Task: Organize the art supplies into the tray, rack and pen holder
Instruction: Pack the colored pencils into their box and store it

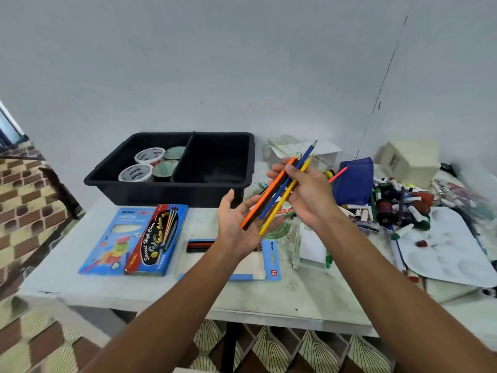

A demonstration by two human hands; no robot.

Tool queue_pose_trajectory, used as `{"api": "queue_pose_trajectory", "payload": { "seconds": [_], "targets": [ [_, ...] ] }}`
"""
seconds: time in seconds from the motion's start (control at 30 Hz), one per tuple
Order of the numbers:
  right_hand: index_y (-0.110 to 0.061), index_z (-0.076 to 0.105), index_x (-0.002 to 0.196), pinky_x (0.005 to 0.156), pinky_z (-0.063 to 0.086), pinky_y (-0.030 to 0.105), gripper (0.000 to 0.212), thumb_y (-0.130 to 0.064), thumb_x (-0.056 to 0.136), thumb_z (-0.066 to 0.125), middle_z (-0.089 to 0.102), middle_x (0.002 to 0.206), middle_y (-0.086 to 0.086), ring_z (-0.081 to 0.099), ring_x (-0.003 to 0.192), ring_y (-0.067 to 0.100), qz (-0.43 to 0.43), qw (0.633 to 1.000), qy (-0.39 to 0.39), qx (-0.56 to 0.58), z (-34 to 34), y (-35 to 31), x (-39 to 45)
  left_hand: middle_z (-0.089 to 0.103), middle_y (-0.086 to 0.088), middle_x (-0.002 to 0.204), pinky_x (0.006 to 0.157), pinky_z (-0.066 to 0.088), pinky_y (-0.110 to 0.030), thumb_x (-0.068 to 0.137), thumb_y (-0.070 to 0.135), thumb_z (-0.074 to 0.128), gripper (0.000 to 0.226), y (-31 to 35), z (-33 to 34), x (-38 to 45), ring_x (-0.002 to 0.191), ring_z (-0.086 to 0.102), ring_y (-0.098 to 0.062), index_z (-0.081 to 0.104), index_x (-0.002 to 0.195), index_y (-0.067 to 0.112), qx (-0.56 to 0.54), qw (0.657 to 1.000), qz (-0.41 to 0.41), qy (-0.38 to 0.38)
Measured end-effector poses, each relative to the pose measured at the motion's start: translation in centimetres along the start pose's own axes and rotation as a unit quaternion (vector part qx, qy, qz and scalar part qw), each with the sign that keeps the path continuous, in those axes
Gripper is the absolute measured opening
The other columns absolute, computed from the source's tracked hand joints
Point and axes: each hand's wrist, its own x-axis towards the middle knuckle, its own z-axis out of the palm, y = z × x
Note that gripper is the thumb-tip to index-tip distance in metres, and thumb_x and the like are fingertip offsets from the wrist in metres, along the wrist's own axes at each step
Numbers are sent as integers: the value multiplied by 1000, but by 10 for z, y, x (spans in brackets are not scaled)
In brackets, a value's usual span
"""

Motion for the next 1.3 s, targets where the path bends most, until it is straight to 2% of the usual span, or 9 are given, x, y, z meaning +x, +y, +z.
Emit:
{"api": "queue_pose_trajectory", "payload": {
  "seconds": [0.13, 0.4, 0.63, 0.8, 1.03, 1.13, 1.2, 1.23, 1.3],
  "targets": [
    [-1, 56, 108, 83, 58, 38, 15, -3, 99, 44, 70, 90, 14, 70, 89, 26, 14, 1000, -28, -3, 15, 15, -11, 65, -26, 115, 86, 54, -52, 93, 57, 38, 69, 8, -5, -7, 105, 65, -39, 51, 131, 1, -3, 1000, 18, 1],
    [-1, 54, 115, 90, 55, 42, 19, -4, 100, 43, 68, 108, 21, 70, 98, 30, 33, 998, -41, -24, 35, 29, -18, 66, -21, 117, 96, 48, -52, 96, 57, 32, 67, 23, -20, -12, 111, 63, -34, 54, 127, 2, 84, 996, 20, -25],
    [3, 50, 118, 89, 55, 41, 21, -2, 100, 41, 65, 113, 24, 68, 101, 32, 62, 995, -71, -10, 40, 25, -13, 70, -17, 100, 69, 59, -34, 91, 31, 57, 37, 51, -38, -29, 86, 70, -29, 60, 112, 1, 431, 890, -3, -148],
    [3, 49, 119, 87, 56, 40, 22, -2, 100, 40, 65, 114, 24, 67, 104, 34, 96, 991, -90, 7, 43, 33, -13, 66, -10, 76, 52, 51, -23, 90, 32, 55, 27, 58, -46, -32, 58, 62, -19, 61, 93, 5, 452, 875, 0, -171],
    [0, 55, 109, 86, 56, 42, 15, 0, 94, 52, 66, 113, 22, 66, 104, 34, 116, 988, -87, -53, 38, 38, -9, 61, -4, 69, 45, 38, -18, 96, 30, 48, 25, 63, -64, -32, 50, 53, -13, 59, 89, 9, 468, 864, -11, -182],
    [-7, 49, 122, 84, 54, 36, 44, -8, 83, 71, 61, 117, 14, 61, 108, 29, 51, 986, -19, -160, 35, 35, -2, 59, -4, 68, 41, 34, -15, 100, 26, 45, 26, 72, -72, -33, 48, 52, -12, 59, 88, 8, 496, 850, -14, -174],
    [-20, 31, 144, 101, 42, 32, 82, -18, 78, 78, 42, 143, 5, 43, 130, 18, -82, 950, 65, -294, 35, 32, -1, 59, -4, 68, 40, 33, -15, 100, 26, 46, 26, 79, -78, -36, 48, 52, -12, 60, 88, 7, 522, 835, -27, -173],
    [-24, 26, 148, 108, 34, 30, 86, -18, 79, 77, 33, 149, 1, 34, 136, 13, -171, 919, 73, -347, 36, 29, -3, 59, -4, 68, 40, 33, -15, 100, 26, 47, 26, 83, -81, -36, 48, 52, -12, 61, 88, 7, 536, 826, -37, -170],
    [-22, 37, 143, 115, 29, 31, 68, -13, 84, 69, 38, 147, 0, 33, 135, 9, -293, 849, -37, -438, 48, 27, -9, 60, -5, 67, 42, 34, -16, 99, 25, 48, 26, 91, -86, -39, 48, 52, -13, 62, 87, 7, 568, 805, -60, -161]
  ]
}}
